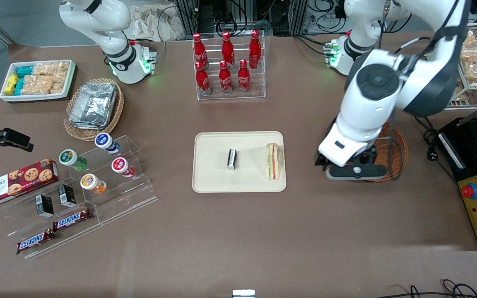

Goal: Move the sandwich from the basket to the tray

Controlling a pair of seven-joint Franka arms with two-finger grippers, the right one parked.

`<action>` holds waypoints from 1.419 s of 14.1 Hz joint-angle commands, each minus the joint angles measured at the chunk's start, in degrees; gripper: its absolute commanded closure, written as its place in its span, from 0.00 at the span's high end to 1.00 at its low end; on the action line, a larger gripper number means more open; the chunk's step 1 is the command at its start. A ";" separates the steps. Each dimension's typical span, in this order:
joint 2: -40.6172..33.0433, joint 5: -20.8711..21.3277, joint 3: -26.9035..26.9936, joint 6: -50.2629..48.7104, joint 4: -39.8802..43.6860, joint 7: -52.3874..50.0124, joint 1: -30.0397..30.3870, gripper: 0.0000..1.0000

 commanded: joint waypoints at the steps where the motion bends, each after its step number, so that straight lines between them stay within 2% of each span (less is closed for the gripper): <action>1: -1.09 -1.36 -0.35 -4.82 3.88 0.81 1.81 0.99; 3: -1.81 -2.85 -0.44 -5.17 3.88 0.81 4.27 1.00; 6: -2.77 -3.38 -0.26 -7.80 3.71 1.07 4.63 0.99; 7: -3.39 -4.52 -0.52 -8.42 3.36 1.42 6.81 0.99; 9: -4.88 -8.47 0.08 -8.60 2.92 10.94 9.11 0.99; 10: -5.67 -9.27 3.75 -9.12 2.91 15.18 8.42 0.99; 11: -6.46 -10.41 9.52 -10.17 2.91 17.31 4.50 0.99; 14: -9.01 -14.98 31.40 -11.68 1.34 23.02 -10.97 0.99; 15: -9.63 -15.42 33.38 -11.59 0.64 24.44 -11.53 0.99; 17: -11.03 -15.25 32.79 -11.68 -0.42 25.24 -9.53 0.99; 19: -11.56 -14.29 24.57 -11.85 -0.43 25.24 -2.61 0.99; 20: -11.57 -14.11 22.09 -11.85 -0.34 25.24 -0.31 0.99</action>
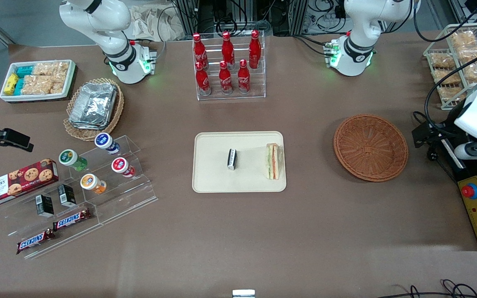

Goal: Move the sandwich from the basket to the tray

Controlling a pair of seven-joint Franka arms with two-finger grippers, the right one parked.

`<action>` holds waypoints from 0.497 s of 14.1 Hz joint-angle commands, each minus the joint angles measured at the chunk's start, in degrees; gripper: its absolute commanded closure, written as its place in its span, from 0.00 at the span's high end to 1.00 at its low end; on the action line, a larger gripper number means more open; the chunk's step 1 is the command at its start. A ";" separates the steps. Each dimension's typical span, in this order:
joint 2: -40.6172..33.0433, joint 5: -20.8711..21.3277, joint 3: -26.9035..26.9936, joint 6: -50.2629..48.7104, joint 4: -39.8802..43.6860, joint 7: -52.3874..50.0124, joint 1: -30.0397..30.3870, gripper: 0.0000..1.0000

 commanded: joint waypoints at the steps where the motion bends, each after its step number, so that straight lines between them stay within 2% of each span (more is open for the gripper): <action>1: -2.03 0.29 -5.72 -0.29 -1.65 0.80 5.33 0.99; 2: -2.55 0.29 -5.72 -0.55 -1.74 0.88 5.25 0.99; 5: -1.16 -3.64 -5.64 -0.81 1.06 0.97 5.34 1.00; 7: -0.62 -3.93 -5.55 -0.99 1.33 2.11 5.43 1.00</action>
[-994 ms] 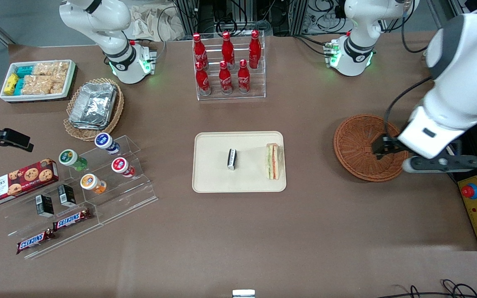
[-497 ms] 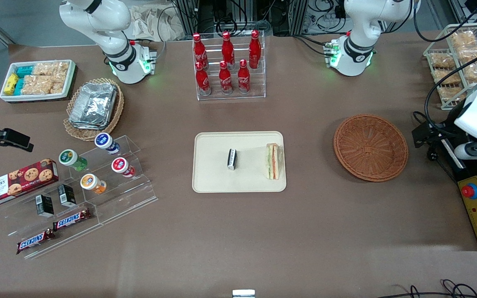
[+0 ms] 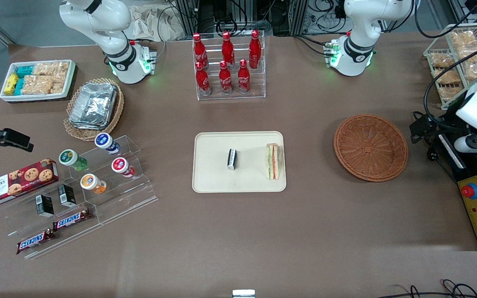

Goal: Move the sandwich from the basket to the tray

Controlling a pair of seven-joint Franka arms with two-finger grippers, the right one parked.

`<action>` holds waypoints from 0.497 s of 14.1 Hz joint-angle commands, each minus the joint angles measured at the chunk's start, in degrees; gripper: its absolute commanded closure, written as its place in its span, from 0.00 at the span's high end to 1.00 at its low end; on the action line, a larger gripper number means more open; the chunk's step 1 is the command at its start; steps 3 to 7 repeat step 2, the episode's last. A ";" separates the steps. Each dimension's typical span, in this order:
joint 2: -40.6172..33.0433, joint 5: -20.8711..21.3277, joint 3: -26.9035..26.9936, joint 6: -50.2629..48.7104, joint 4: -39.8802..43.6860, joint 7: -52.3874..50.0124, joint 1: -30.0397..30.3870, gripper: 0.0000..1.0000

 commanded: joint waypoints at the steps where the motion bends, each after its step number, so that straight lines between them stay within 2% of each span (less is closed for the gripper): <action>1: 0.21 -1.17 -0.72 -0.85 0.98 3.44 1.06 1.00; 7: 0.29 -1.17 -0.72 -0.85 0.98 4.24 1.06 0.99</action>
